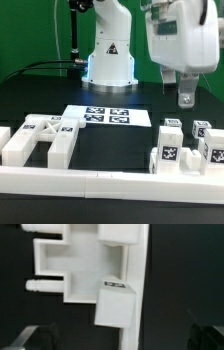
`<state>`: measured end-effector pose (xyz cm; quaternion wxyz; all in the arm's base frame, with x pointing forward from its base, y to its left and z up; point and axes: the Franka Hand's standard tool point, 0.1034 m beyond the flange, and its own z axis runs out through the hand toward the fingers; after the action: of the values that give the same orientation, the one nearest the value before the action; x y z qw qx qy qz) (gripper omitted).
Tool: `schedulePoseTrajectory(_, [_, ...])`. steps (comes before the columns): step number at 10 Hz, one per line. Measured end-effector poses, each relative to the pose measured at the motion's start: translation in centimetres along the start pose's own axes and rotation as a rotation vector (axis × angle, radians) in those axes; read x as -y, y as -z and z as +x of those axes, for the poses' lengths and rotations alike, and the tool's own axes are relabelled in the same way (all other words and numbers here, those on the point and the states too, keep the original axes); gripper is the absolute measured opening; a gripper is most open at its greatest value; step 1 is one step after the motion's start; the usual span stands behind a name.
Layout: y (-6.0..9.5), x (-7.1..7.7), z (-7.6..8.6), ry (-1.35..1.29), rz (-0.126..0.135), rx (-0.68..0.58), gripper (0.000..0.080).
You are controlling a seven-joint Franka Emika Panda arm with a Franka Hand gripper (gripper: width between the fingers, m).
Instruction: Assemble chair
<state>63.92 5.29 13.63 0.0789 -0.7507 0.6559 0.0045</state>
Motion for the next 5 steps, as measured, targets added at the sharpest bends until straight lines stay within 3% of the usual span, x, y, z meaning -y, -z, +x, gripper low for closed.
schedulePoseTrajectory(2, [-0.2, -0.7, -0.8, 0.194, -0.015, 0.007, 0.0649])
schedulePoseTrajectory(3, [-0.4, -1.0, -1.5, 0.213, -0.008, -0.003, 0.0649])
schedulePoseTrajectory(4, [-0.5, -1.1, -2.1, 0.228, 0.014, -0.019, 0.0649])
schedulePoseTrajectory(5, [-0.5, -1.2, -1.7, 0.316, 0.008, -0.017, 0.0649])
